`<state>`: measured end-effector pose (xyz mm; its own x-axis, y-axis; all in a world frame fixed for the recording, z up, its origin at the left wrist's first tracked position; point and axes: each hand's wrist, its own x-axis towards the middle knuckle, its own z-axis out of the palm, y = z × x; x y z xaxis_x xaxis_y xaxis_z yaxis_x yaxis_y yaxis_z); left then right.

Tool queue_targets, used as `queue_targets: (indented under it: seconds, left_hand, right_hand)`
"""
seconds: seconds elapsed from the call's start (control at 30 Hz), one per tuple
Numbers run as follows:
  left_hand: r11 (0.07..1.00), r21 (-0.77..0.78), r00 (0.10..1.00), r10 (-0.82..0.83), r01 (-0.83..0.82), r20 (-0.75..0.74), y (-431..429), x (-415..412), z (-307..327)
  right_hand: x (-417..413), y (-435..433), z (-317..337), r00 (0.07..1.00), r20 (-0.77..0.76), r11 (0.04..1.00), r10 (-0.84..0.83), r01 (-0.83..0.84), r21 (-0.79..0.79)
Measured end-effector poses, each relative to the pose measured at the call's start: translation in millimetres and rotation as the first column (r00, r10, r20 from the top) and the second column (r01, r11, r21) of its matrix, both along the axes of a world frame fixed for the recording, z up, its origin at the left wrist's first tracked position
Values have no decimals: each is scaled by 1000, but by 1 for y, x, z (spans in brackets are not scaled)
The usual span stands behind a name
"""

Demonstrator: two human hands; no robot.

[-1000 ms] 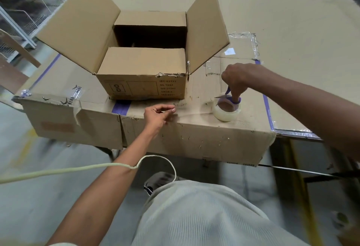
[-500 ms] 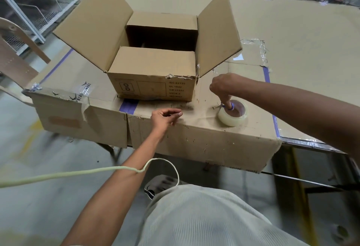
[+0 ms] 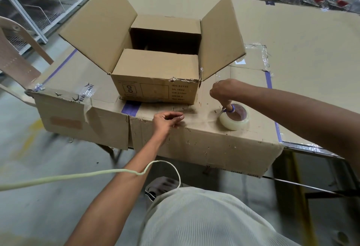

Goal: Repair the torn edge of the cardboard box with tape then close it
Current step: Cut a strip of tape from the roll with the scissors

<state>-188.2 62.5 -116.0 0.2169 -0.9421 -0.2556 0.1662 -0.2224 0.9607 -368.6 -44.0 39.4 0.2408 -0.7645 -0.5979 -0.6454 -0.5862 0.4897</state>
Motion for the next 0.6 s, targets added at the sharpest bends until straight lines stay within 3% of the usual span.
queue_targets:
  seconds: [0.3,0.6]
  left_hand:
    - [1000,-15,999,2,-2,33,0,2,-6]
    - [1000,-2,999,9,-9,44,2,1,-6]
  right_hand:
    - [3,2,-1,995,-76,998,63,-64,-3]
    - [-10,-3,18,995,-37,996,-91,91,-16]
